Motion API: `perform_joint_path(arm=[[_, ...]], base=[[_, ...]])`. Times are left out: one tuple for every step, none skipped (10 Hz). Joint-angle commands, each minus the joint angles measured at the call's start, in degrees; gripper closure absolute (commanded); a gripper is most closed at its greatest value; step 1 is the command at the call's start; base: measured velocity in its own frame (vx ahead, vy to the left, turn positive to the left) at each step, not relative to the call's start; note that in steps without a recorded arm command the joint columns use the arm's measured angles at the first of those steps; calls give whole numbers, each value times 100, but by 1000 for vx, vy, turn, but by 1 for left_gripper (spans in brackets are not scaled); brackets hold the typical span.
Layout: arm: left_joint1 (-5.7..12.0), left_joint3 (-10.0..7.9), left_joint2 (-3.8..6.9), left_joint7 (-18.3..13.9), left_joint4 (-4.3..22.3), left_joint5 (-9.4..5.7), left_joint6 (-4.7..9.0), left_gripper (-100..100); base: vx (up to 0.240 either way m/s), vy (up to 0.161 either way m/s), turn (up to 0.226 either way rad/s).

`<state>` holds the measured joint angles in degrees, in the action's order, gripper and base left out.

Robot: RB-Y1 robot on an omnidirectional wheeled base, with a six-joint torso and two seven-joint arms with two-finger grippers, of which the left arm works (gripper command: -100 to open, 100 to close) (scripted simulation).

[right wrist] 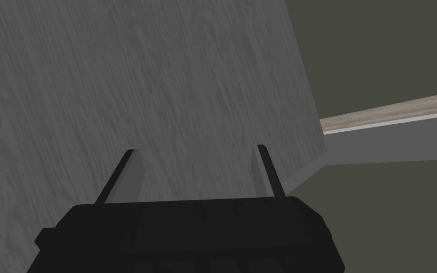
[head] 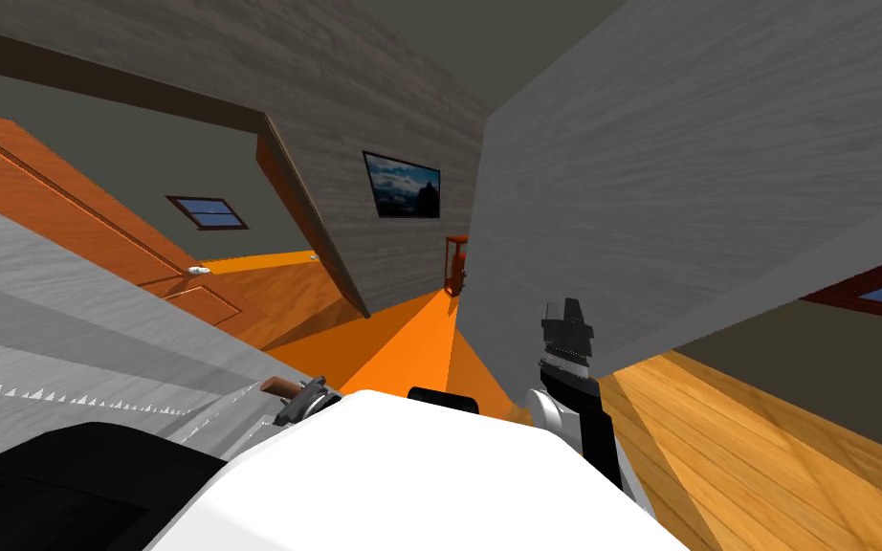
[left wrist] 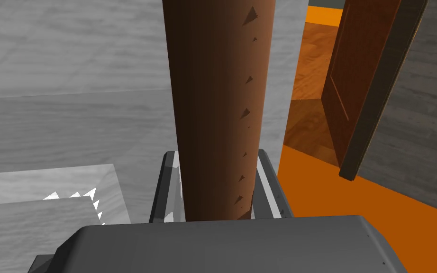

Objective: Push the door open

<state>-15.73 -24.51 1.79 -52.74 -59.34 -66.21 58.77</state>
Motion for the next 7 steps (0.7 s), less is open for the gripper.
perform_joint_path(arm=[[-74,-165,66,-6,10,-108,112,100],[-87,-202,59,-2,11,-146,127,100],[-113,-276,45,6,12,-219,157,100],[-138,-347,24,13,14,-289,186,100],[-161,-412,-3,20,15,-354,213,100],[-182,-473,-32,26,16,-414,237,100],[-201,-528,-63,32,17,-468,259,100]], base=[[158,127,57],[143,146,53],[129,186,42],[176,198,80],[180,202,59],[161,186,62],[190,174,83]])
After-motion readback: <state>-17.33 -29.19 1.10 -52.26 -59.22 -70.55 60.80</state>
